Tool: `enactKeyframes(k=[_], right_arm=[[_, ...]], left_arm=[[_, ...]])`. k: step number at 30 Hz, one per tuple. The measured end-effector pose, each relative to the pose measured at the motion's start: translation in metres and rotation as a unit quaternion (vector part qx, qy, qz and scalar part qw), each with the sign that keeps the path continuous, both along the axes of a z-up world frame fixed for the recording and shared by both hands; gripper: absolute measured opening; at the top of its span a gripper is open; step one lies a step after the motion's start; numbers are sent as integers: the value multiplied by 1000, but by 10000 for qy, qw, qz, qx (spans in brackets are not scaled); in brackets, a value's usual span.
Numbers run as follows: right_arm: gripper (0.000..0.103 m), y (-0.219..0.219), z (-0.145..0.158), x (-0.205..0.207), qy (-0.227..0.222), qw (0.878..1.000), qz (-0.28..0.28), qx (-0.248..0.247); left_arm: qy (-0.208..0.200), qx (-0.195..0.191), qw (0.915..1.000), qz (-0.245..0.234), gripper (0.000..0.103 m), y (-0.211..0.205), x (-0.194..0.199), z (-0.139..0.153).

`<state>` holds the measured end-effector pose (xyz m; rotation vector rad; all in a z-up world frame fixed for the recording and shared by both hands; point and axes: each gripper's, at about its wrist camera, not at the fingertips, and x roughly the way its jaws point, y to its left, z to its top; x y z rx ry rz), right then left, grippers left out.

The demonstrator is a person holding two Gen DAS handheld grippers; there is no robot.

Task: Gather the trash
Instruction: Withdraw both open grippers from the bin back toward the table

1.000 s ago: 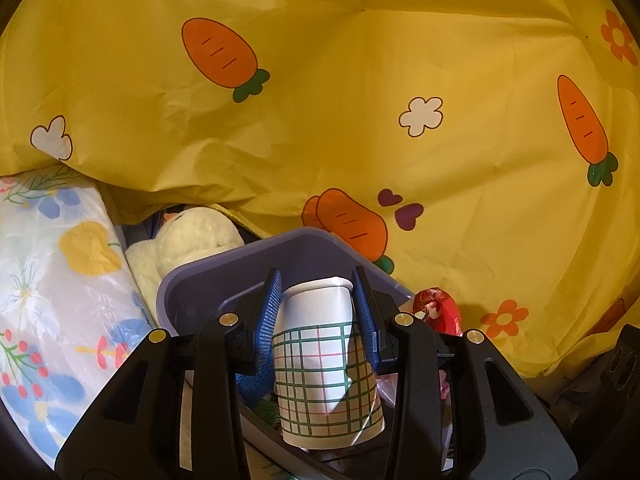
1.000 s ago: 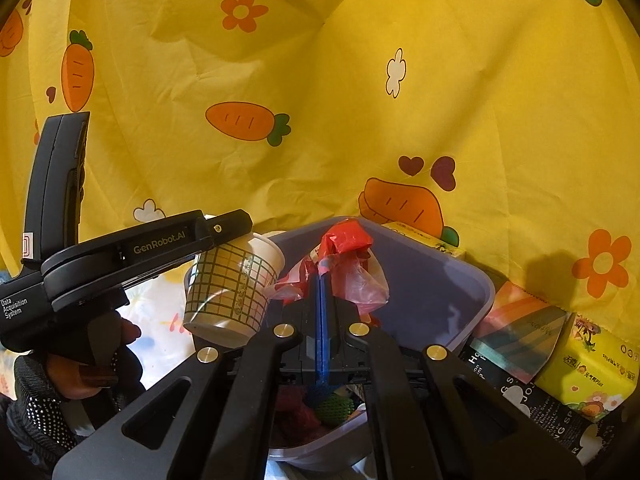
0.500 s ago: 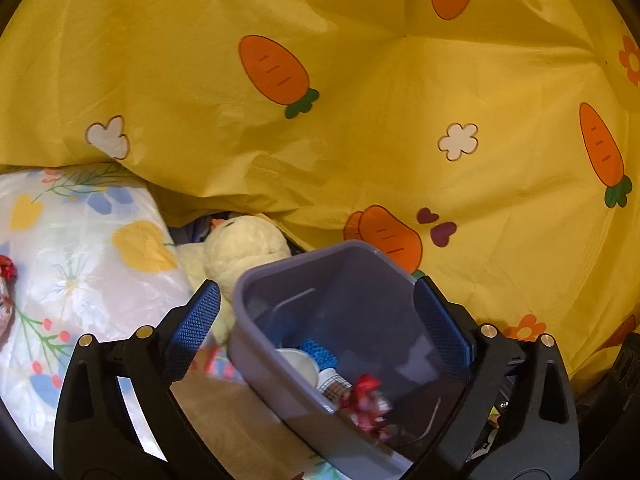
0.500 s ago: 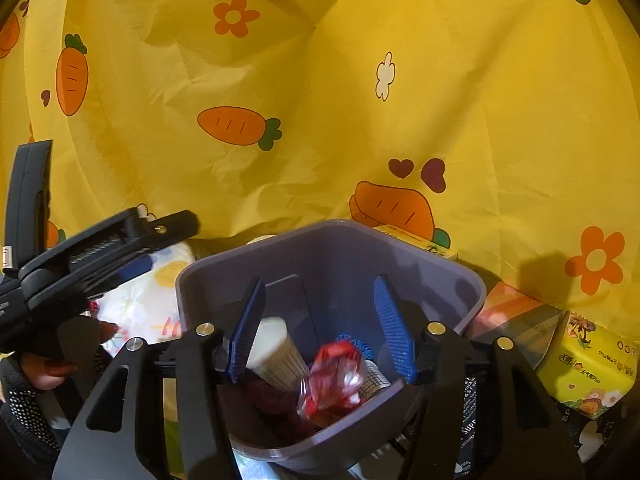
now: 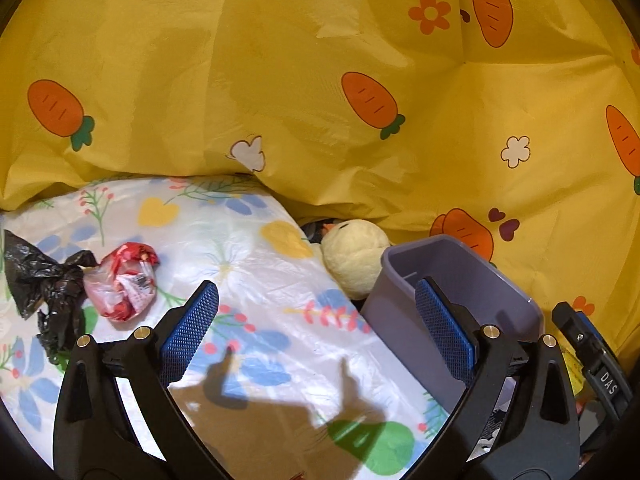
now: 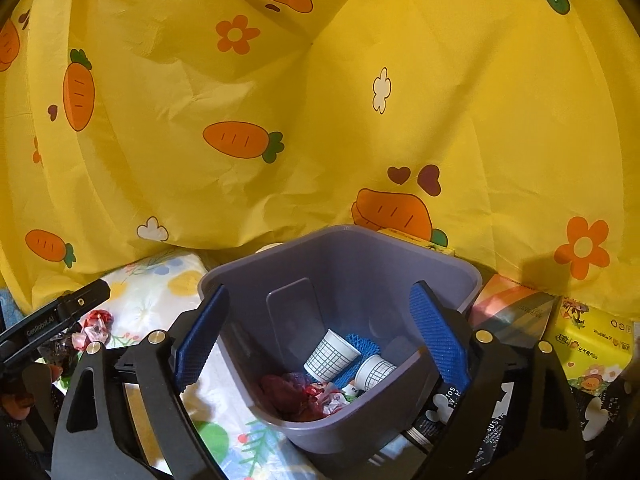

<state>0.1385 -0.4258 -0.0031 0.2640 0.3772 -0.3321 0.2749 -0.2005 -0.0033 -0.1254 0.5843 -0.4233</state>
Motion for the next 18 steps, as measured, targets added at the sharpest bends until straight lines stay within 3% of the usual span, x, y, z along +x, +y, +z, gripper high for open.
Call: enactKeyframes(k=[10,18], right_arm=[[89,44,8,-7,-14,9995,303,-110],[89,92,3,6,115,9962,844,-175]], left_arm=[[-235,265,9976,603,97,63,-36,6],[-288,568,9893,1310,97,120,-51,-3]])
